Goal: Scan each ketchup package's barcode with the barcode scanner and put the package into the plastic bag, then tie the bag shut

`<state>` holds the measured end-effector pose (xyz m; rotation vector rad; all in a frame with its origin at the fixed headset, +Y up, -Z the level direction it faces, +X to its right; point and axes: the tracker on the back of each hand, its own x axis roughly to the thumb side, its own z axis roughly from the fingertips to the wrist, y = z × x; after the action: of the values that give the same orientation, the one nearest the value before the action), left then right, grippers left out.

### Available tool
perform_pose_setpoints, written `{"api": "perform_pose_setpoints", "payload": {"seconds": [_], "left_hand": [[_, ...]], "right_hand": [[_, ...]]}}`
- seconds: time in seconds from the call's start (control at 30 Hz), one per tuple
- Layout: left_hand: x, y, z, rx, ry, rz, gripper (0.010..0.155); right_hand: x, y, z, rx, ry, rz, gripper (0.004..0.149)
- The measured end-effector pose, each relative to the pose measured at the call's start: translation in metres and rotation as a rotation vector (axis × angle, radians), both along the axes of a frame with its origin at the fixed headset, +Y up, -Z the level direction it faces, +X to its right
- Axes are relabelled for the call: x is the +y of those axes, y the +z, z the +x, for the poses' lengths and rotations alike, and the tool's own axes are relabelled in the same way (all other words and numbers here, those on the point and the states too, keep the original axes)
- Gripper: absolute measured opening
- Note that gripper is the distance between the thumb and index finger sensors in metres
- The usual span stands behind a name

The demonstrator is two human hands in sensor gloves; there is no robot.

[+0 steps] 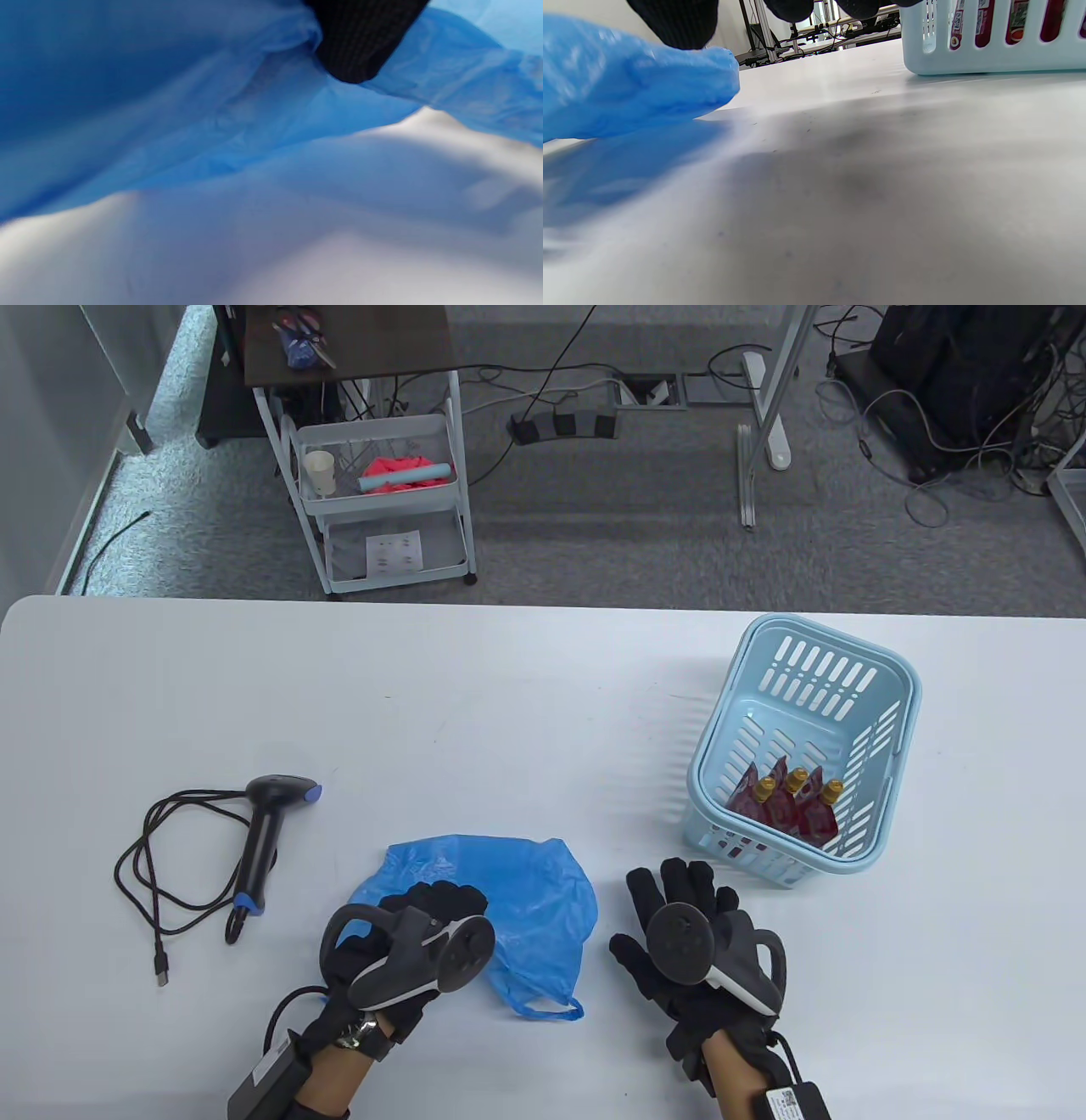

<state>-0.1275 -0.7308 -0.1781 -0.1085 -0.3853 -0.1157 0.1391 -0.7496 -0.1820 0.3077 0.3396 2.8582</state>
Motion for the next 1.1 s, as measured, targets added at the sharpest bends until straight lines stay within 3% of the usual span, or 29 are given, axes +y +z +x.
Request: {"api": "perform_pose_setpoints", "payload": {"seconds": [0.23, 0.47, 0.6, 0.87, 1.1], "left_hand": [[-0.030, 0.009, 0.017, -0.071, -0.011, -0.078, 0.040], [-0.028, 0.015, 0.020, -0.131, 0.055, -0.124, 0.065], [-0.028, 0.017, 0.021, -0.158, 0.069, -0.153, 0.071], [-0.039, 0.017, 0.022, -0.159, 0.055, -0.186, 0.057], [-0.037, 0.015, 0.018, -0.144, 0.099, -0.207, 0.043]], "right_hand": [[0.005, 0.003, -0.007, 0.036, -0.023, 0.015, 0.075], [0.016, 0.017, -0.035, 0.158, -0.060, 0.062, 0.068], [0.018, 0.026, -0.051, 0.234, -0.063, 0.066, 0.063], [-0.022, 0.023, -0.079, 0.355, 0.118, -0.133, 0.068], [-0.027, 0.022, -0.082, 0.328, 0.148, -0.087, 0.054]]}}
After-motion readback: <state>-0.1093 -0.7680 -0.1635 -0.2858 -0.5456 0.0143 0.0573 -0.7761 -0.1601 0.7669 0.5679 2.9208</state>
